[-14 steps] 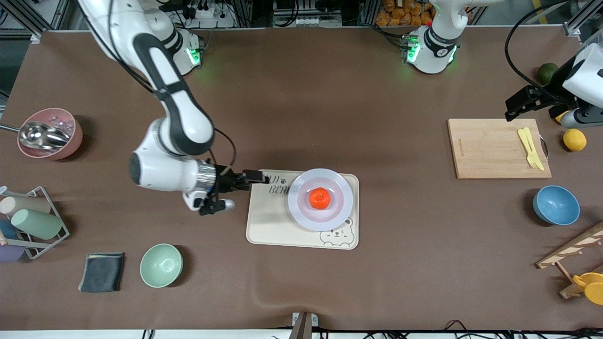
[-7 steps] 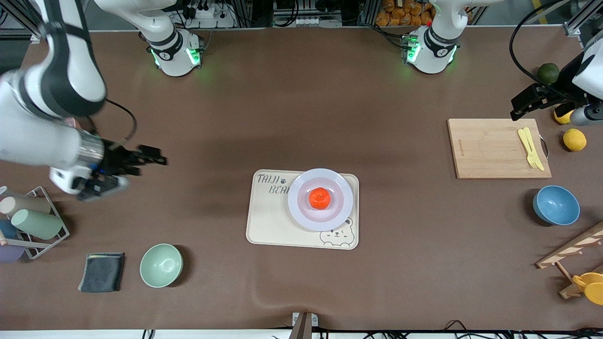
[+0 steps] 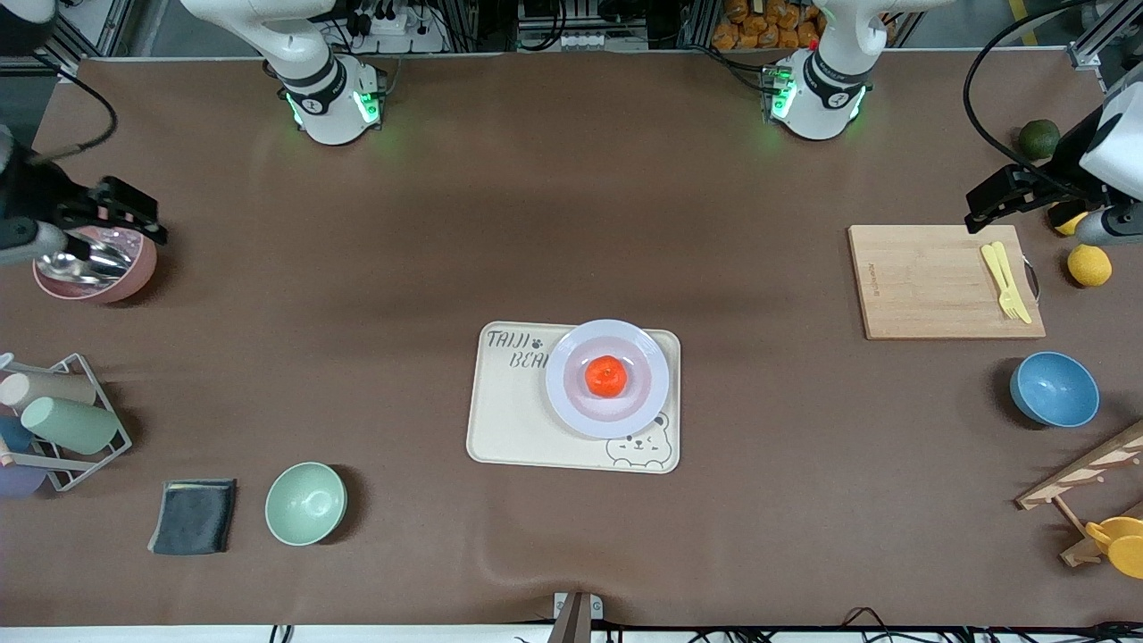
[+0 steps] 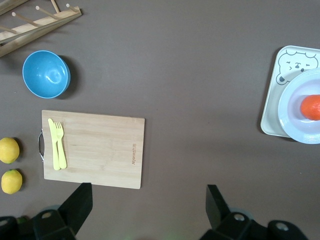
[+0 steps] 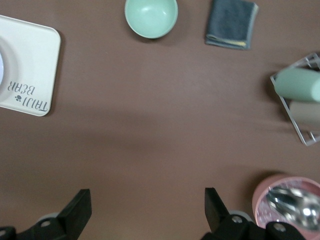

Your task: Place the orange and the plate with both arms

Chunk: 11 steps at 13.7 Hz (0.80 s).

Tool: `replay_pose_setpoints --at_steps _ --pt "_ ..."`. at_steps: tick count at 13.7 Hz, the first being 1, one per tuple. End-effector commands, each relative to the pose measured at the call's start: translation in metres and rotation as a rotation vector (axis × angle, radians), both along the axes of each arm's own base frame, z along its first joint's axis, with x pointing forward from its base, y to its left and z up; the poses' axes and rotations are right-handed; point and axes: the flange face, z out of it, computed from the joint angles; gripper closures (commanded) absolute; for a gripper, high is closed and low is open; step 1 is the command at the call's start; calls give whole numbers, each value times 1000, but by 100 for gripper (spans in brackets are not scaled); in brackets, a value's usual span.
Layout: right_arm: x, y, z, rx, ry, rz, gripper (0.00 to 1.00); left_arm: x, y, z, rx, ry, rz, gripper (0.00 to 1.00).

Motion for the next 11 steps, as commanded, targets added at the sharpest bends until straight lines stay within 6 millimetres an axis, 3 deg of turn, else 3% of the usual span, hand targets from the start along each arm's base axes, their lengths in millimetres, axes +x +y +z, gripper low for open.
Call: replay_pose_setpoints --at_steps 1,7,11 --pt "-7 -1 26 -35 35 -134 0 1 0 2 7 -11 0 0" --pt "-9 -7 31 -38 18 -138 0 1 2 5 8 -17 -10 0" --pt "-9 -10 33 -62 8 -139 0 6 9 18 17 -48 4 0"
